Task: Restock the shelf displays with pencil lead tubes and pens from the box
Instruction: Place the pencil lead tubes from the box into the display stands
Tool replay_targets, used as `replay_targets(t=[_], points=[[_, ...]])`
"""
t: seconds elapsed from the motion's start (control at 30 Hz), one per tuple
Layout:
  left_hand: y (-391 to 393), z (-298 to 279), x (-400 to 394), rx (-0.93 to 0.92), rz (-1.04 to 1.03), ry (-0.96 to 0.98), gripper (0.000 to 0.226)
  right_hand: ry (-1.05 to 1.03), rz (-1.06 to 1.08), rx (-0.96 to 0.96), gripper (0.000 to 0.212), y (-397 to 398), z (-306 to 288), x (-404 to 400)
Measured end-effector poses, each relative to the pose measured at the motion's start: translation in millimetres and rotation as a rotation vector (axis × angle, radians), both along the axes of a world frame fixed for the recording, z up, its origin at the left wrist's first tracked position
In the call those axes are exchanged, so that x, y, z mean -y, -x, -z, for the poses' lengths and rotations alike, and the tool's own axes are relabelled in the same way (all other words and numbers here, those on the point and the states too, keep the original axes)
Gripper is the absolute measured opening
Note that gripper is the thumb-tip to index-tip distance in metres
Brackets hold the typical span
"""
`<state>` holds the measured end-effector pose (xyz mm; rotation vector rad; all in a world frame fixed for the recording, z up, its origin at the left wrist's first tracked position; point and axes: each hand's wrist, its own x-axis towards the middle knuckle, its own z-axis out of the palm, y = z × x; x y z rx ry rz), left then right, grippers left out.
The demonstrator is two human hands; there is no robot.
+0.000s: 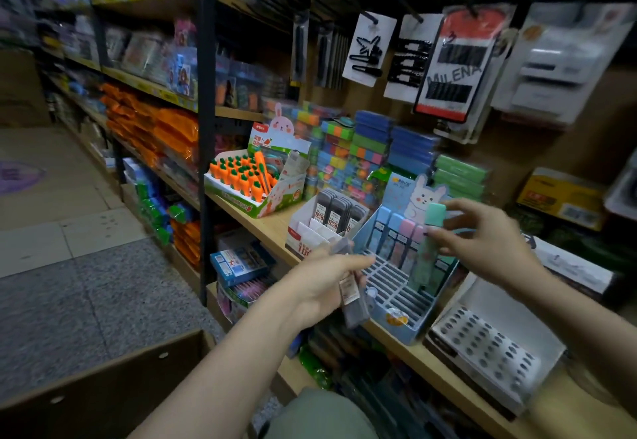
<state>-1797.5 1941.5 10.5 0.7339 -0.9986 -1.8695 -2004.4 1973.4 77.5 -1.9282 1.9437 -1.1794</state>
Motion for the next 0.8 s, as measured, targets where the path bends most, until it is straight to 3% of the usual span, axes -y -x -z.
replay_targets(t=[0.1, 0.2, 0.33, 0.53, 0.8], points=[[5.1, 0.0, -2.5, -0.043, 0.033, -0.019, 0.05, 0.064, 0.088, -0.075, 0.029, 14.0, 3.3, -6.2], [12.7, 4.0, -5.6, -0.011, 0.039, 0.003, 0.054, 0.114, 0.08, -0.123, 0.037, 16.1, 13.0, -9.2], [25.6, 5.1, -10.0, 0.041, -0.022, 0.036, 0.049, 0.124, 0.066, -0.283, 0.037, 19.5, 24.9, -7.7], [37.5, 19.1, -14.1, 0.156, -0.123, 0.243, 0.021, 0.113, 0.137, -0.385, 0.026, 25.9, 35.9, 0.4], [33.0, 38.1, -15.0, 0.214, -0.171, 0.307, 0.008, 0.091, 0.21, -0.283, 0.021, 32.0, 40.8, 9.5]])
